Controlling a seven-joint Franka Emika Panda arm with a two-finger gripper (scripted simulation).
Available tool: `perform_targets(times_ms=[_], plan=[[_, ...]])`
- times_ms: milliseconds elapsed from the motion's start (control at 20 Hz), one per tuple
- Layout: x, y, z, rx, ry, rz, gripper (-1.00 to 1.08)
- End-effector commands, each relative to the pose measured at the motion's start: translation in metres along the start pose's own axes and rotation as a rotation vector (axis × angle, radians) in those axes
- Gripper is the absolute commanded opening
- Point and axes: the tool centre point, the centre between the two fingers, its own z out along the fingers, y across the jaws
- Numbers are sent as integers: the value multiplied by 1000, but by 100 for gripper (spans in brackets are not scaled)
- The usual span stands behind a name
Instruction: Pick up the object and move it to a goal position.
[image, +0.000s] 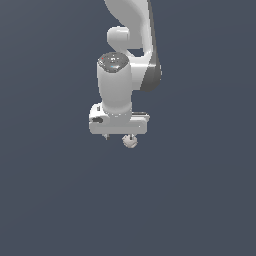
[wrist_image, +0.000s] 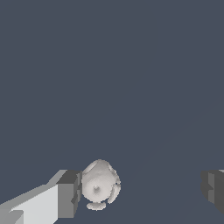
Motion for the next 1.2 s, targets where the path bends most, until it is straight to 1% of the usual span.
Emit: perform_targets(times_ms=[0, 250, 500, 1150], plan=[[-1, -1, 1, 0, -1, -5, 100], [-5, -3, 8, -1, -4, -45, 100], [-15, -9, 21, -2, -10, -126, 100], [-63, -34, 74, 4, -34, -479, 100]])
